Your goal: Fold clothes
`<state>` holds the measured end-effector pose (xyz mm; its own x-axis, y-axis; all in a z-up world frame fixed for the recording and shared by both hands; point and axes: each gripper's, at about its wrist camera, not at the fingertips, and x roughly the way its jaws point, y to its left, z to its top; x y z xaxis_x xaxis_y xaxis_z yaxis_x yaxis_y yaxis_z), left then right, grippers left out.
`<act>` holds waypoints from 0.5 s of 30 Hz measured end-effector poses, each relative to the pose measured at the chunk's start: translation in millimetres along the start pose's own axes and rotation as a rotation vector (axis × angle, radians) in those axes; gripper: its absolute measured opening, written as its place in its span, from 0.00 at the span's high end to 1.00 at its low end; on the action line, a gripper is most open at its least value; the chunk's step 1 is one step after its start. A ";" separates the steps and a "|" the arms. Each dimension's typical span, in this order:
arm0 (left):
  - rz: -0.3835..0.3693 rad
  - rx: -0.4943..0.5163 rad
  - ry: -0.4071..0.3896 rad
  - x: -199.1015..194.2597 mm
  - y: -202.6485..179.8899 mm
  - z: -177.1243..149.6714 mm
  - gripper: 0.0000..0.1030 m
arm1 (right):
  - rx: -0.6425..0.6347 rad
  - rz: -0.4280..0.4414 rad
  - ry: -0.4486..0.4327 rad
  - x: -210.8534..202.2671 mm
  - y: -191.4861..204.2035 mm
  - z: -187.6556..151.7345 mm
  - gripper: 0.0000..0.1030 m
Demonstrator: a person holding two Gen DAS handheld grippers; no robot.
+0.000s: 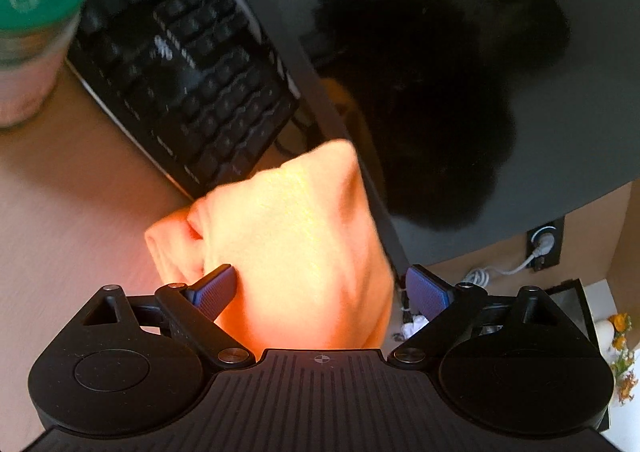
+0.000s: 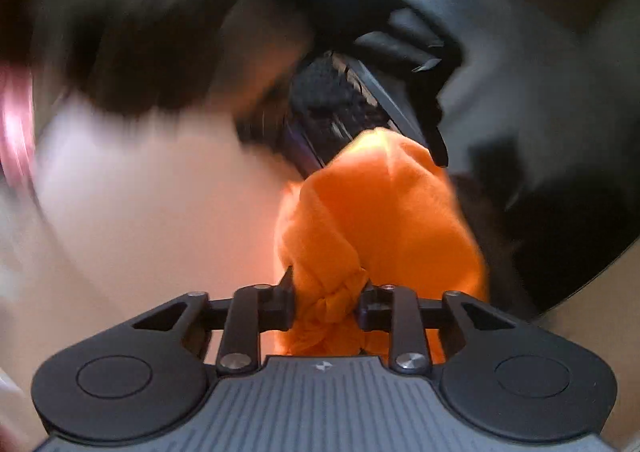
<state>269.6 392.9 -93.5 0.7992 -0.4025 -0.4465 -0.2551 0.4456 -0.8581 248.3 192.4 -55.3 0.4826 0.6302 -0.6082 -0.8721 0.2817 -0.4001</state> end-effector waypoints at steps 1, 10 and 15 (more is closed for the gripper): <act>0.000 -0.011 -0.006 -4.9 2.8 1.3 0.08 | 0.053 0.041 -0.023 -6.2 0.5 8.4 0.77; -0.130 -0.109 0.087 15.2 -5.1 -12.9 0.07 | 0.178 -0.147 -0.005 -24.5 -7.9 1.5 0.26; -0.184 -0.078 0.153 31.1 -26.4 -22.2 0.05 | 0.228 -0.191 -0.010 -14.7 24.2 12.0 0.07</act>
<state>289.1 350.9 -90.4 0.7458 -0.5900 -0.3094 -0.1591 0.2932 -0.9427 219.1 198.6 -47.8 0.6396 0.5574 -0.5294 -0.7621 0.5502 -0.3413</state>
